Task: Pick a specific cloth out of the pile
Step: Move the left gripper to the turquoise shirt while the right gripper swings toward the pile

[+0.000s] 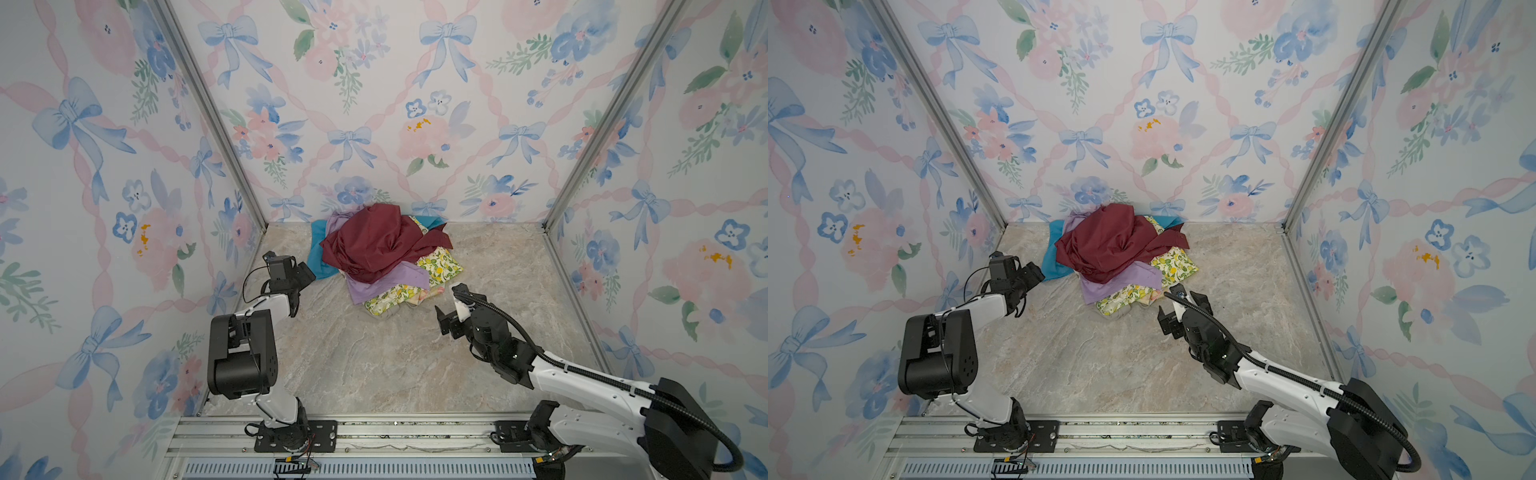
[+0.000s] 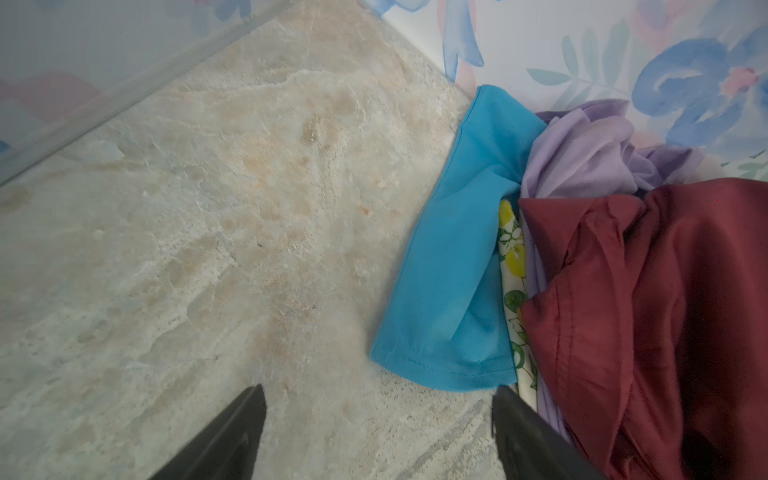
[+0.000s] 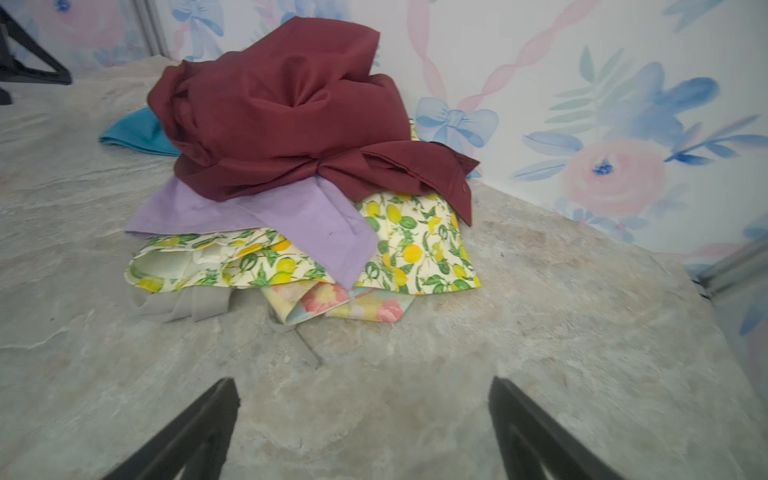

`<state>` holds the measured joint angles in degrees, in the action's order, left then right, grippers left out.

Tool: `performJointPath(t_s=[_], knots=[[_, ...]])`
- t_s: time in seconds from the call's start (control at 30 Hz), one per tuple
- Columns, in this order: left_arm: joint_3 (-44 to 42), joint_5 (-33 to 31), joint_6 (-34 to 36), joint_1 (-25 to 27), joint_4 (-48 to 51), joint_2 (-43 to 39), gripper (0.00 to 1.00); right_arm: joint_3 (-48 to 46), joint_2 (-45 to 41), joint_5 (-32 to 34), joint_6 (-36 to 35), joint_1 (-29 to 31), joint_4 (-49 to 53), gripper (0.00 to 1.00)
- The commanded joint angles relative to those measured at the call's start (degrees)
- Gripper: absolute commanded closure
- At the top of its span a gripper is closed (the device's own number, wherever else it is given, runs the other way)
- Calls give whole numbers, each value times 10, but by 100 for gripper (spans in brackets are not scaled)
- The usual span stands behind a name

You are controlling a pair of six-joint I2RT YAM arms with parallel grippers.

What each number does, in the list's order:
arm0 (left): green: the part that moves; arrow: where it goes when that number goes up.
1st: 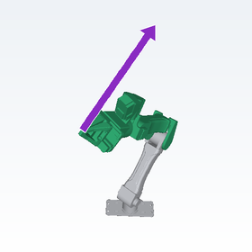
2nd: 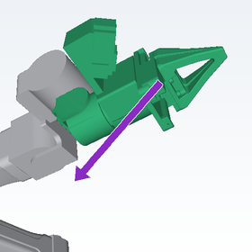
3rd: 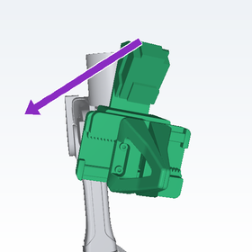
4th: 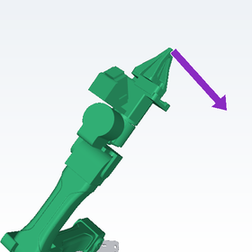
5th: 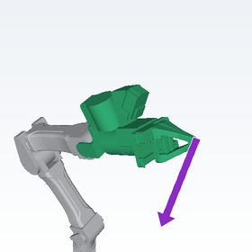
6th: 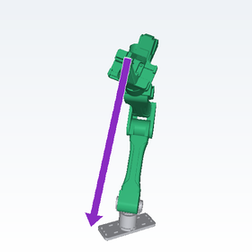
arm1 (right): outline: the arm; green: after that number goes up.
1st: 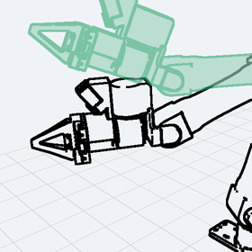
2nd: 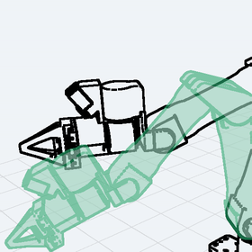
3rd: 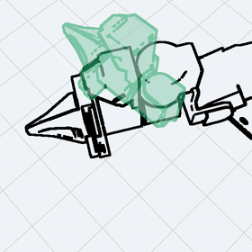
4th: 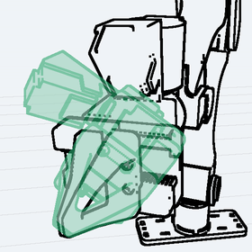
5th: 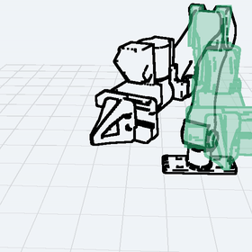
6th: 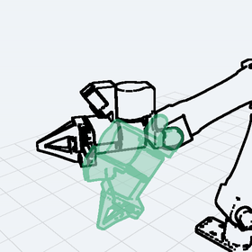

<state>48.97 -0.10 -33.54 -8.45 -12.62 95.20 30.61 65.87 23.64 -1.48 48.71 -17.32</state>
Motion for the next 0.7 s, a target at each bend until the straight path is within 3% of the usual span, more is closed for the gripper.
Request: performJointPath(t_s=[0.0, 0.13, 0.3, 0.43, 0.67], knots=[[27, 62, 7, -3, 17, 24, 15, 32, 35, -81, -29, 30, 10, 3], [44, 78, 24, -2, 25, 48, 16, 43, 76, -95, -44, 76, -6, 3], [64, 65, 46, 3, 48, 60, 18, 23, 95, -57, -83, 138, -62, 3], [74, 55, 57, 9, 58, 56, 18, 0, 90, -34, -123, 178, -120, 3], [135, 18, 91, 26, 118, 80, 20, -12, 58, -4, -154, 216, -132, 3]])
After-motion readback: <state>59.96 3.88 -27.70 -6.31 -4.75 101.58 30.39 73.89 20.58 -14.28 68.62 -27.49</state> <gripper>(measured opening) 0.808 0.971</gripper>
